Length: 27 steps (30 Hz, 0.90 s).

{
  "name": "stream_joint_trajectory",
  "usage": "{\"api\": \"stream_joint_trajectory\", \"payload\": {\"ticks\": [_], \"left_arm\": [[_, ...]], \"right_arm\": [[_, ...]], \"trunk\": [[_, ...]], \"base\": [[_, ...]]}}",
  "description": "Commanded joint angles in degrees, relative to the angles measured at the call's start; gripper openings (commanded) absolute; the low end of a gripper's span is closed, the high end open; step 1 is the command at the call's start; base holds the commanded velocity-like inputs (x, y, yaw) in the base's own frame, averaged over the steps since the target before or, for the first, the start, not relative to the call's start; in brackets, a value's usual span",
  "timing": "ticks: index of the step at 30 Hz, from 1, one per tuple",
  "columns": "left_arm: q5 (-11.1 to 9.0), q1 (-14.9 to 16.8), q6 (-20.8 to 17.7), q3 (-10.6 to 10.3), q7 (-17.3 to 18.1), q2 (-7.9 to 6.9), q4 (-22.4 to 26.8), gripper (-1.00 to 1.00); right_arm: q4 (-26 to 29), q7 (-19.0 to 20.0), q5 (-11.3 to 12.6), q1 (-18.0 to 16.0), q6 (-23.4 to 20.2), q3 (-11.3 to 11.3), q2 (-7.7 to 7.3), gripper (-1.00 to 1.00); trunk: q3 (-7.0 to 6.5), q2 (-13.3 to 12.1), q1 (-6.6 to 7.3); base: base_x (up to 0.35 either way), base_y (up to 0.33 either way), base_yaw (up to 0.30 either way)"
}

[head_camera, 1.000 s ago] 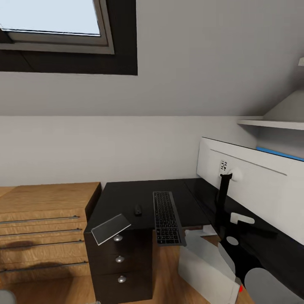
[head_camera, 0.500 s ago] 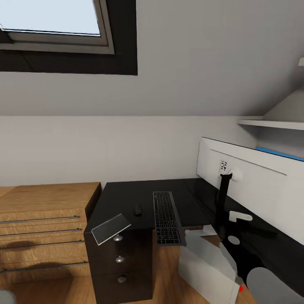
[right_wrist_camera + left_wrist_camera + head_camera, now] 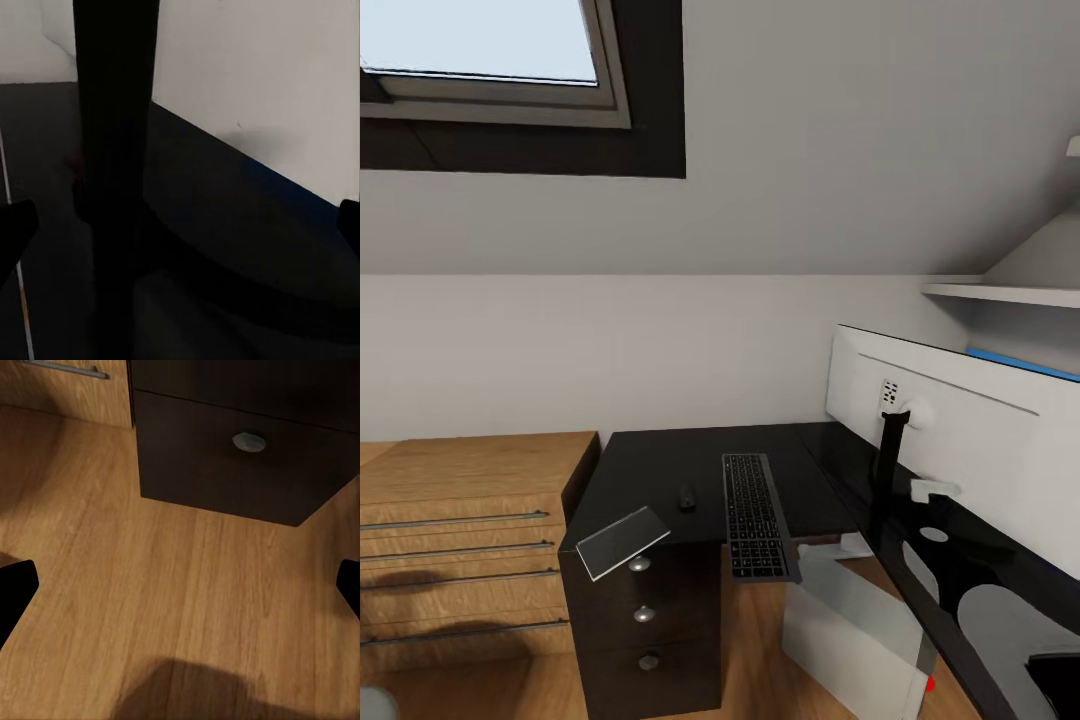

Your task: In the bedroom, organize the workspace by keeping the computer under the desk, ensuring the monitor is on the desk, placing the keyboard on the desk next to the monitor, placing the mouse on the desk next to the keyboard, moving the folder from the swivel chair onto the desk next to the mouse, stacking the notebook on top of the folder with the pen on top of the notebook, and positioning the swivel chair next to the desk.

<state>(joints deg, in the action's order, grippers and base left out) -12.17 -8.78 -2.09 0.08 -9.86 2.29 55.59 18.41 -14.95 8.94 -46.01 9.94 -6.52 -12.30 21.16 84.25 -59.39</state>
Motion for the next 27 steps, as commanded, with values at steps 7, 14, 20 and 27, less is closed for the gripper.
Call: {"api": "stream_joint_trajectory", "payload": {"ticks": [7,14,20,27], "left_arm": [[-0.38,-0.01,-0.2,0.0,-0.16,0.02,0.13,1.0],[-0.36,-0.01,-0.11,0.0,-0.16,0.08,0.11,1.0],[-0.4,-0.01,-0.18,0.0,-0.16,0.02,-0.56,1.0],[-0.36,-0.01,-0.15,-0.07,-0.16,0.13,-0.63,1.0]], "right_arm": [[-2.27,1.51,1.66,-0.95,0.25,-0.33,-0.23,1.0],[-3.03,1.98,1.93,-1.17,3.42,-0.54,0.0,1.0],[-3.34,1.97,1.88,-1.12,5.17,-0.6,0.1,1.0],[-3.61,1.84,1.68,-1.1,6.87,-0.6,0.09,1.0]], "trunk": [[0.06,0.04,0.0],[0.06,0.04,0.0],[0.06,0.04,0.0],[0.06,0.04,0.0]], "base": [[0.0,0.0,0.0],[0.105,0.0,0.0],[0.076,0.0,0.0],[0.095,0.0,0.0]]}}
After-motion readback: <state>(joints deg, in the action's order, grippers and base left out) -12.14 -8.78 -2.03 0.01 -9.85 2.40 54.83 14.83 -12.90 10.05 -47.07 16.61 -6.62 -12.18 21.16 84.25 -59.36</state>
